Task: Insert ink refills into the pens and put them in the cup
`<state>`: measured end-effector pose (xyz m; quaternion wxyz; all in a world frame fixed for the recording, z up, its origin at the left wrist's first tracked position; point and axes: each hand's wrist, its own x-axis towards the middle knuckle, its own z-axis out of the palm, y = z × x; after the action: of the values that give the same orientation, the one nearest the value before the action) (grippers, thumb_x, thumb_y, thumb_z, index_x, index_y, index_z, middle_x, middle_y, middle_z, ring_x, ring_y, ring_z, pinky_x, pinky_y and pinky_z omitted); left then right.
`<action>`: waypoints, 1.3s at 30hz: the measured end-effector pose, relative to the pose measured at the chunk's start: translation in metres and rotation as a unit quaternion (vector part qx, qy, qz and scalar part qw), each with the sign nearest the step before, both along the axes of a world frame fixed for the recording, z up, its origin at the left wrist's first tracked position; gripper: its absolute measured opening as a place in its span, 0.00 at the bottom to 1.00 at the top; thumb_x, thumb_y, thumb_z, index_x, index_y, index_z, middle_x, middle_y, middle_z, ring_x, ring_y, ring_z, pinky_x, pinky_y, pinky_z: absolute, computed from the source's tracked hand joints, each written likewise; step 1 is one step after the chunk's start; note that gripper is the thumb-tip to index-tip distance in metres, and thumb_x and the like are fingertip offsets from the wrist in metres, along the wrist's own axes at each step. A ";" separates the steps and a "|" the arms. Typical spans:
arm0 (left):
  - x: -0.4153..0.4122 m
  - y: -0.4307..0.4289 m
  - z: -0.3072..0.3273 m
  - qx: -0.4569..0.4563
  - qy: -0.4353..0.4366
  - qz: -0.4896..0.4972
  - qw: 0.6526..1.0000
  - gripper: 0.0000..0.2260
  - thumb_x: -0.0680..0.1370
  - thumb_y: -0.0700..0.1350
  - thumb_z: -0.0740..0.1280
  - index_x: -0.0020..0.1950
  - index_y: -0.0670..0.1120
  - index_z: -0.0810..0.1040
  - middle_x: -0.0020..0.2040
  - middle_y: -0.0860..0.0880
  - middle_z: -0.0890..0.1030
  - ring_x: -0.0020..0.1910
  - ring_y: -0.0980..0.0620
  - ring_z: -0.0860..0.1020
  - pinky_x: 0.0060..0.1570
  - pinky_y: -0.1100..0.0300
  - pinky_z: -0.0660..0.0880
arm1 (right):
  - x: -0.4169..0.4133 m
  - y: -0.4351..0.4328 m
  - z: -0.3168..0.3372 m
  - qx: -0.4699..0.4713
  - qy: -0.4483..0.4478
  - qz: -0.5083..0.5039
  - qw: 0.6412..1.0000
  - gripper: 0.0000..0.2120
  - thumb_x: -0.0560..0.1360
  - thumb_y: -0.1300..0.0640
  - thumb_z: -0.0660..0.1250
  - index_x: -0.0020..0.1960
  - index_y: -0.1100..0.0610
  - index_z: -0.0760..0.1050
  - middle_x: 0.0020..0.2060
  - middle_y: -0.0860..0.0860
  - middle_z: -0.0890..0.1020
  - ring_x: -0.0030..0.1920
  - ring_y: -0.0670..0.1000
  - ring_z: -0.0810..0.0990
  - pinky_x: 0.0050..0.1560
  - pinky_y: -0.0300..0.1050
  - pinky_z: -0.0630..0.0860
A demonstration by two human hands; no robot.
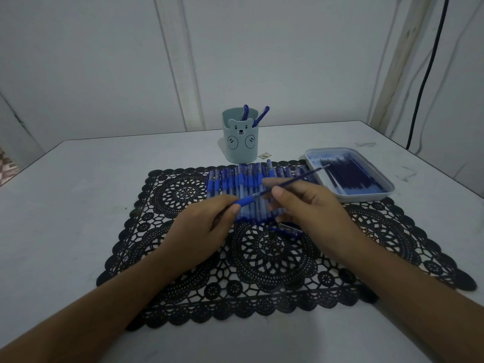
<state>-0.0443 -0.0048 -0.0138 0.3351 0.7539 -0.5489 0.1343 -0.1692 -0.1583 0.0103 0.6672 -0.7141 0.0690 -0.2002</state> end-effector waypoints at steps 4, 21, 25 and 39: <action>0.001 0.000 0.001 -0.013 0.009 0.001 1.000 0.17 0.78 0.51 0.53 0.52 0.44 0.78 0.32 0.54 0.75 0.33 0.53 0.73 0.30 0.64 0.70 | 0.002 -0.003 0.006 0.169 -0.055 -0.018 0.984 0.13 0.73 0.53 0.58 0.53 0.56 0.76 0.39 0.49 0.81 0.38 0.46 0.80 0.38 0.40 0.78; 0.001 0.001 0.001 -0.004 0.000 0.015 1.000 0.18 0.78 0.52 0.53 0.54 0.44 0.78 0.33 0.55 0.76 0.34 0.54 0.74 0.33 0.65 0.71 | -0.005 -0.004 0.001 -0.534 0.097 0.003 0.840 0.12 0.76 0.48 0.60 0.55 0.51 0.76 0.45 0.44 0.75 0.45 0.41 0.73 0.48 0.30 0.68; 0.000 0.001 0.001 -0.003 0.004 0.013 1.000 0.18 0.78 0.52 0.53 0.53 0.44 0.78 0.32 0.56 0.75 0.34 0.54 0.74 0.32 0.64 0.71 | -0.006 -0.002 -0.002 -0.580 0.105 0.030 0.807 0.11 0.77 0.50 0.59 0.56 0.52 0.75 0.51 0.46 0.76 0.51 0.44 0.74 0.56 0.36 0.70; -0.002 0.001 0.002 0.019 -0.014 0.016 1.000 0.19 0.78 0.54 0.52 0.53 0.45 0.78 0.33 0.59 0.73 0.31 0.59 0.72 0.32 0.71 0.68 | -0.005 -0.003 0.006 -0.268 -0.050 -0.129 0.954 0.11 0.73 0.61 0.67 0.42 0.44 0.74 0.36 0.41 0.79 0.39 0.39 0.77 0.40 0.27 0.73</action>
<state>-0.0467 -0.0040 -0.0119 0.3106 0.7668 -0.5441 0.1397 -0.1744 -0.1610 0.0166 0.4227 -0.8405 0.0714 -0.3312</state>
